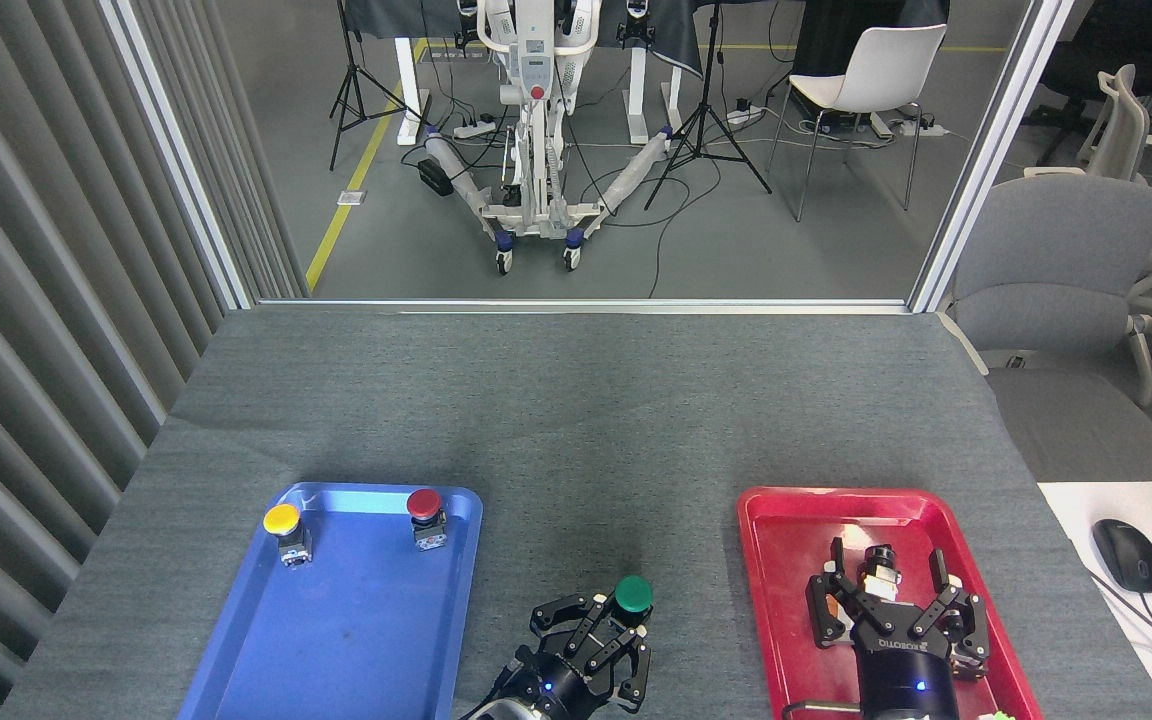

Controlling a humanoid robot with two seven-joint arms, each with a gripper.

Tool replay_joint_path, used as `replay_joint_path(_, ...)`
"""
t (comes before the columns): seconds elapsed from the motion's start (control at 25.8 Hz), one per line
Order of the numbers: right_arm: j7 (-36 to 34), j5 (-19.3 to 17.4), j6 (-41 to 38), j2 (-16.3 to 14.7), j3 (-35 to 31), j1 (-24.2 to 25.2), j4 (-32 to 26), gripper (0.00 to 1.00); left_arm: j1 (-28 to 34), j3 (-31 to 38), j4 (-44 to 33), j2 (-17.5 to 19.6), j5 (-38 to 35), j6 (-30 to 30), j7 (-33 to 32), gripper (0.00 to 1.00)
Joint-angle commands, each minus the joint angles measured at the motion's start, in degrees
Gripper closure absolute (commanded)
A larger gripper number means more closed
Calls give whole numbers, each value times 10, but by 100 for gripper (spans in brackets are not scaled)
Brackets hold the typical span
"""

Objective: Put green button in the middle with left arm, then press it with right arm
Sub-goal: 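Set the green button on the table and open the left gripper, then withdraw the left gripper back over the blue tray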

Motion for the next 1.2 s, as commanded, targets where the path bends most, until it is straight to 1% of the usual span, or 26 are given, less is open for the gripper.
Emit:
replay_joint_path(0.0,0,0,0,0,0,0,0,0,-2,1,4,0,4,4,7,77)
replay_joint_path(0.08,0,0,0,-1,0,0,0,0,-3,1,11,0,8,4,31,57)
replay_joint_path(0.12,0,0,0,0,0,0,0,0,-3,1,11,0,12,4,42,54)
replay_joint_path(0.15,0,0,-1,-1,0,1,0,0,-2,1,12,0,13,3,48,53)
replay_joint_path(0.23,0,0,0,-1,0,1,1,0,-2,-1,12,0,14,3,50,49)
replay_joint_path(0.27,0,0,-1,-1,0,1,1,0,-3,-1,12,0,14,3,51,44)
replay_joint_path(0.35,0,-1,0,1,0,1,3,0,-2,-2,11,0,14,3,54,42)
replay_joint_path(0.46,0,0,0,2,0,1,3,0,-2,-3,11,0,13,3,57,34)
replay_joint_path(0.54,0,0,0,2,0,1,4,0,-2,-2,11,0,14,3,57,9)
replay_joint_path(0.58,0,0,0,2,0,1,3,0,-2,-2,11,0,14,3,57,4)
replay_joint_path(0.62,0,0,0,1,0,1,4,0,-2,-1,8,0,14,3,57,2)
replay_joint_path(0.77,0,0,0,1,-1,1,4,0,1,-1,-6,0,14,2,57,1)
replay_joint_path(0.85,0,0,0,4,0,1,4,0,7,0,-35,0,13,3,57,1)
replay_joint_path(0.93,0,0,0,7,0,1,3,0,36,3,-83,6,11,5,57,1)
replay_joint_path(0.97,0,-1,0,7,-1,0,3,0,55,8,-118,16,13,7,57,1)
replay_joint_path(1.08,0,-2,0,7,-1,-2,4,0,107,61,-229,76,14,45,51,1)
replay_joint_path(1.16,0,-2,0,7,0,0,4,0,145,105,-274,95,17,61,48,1)
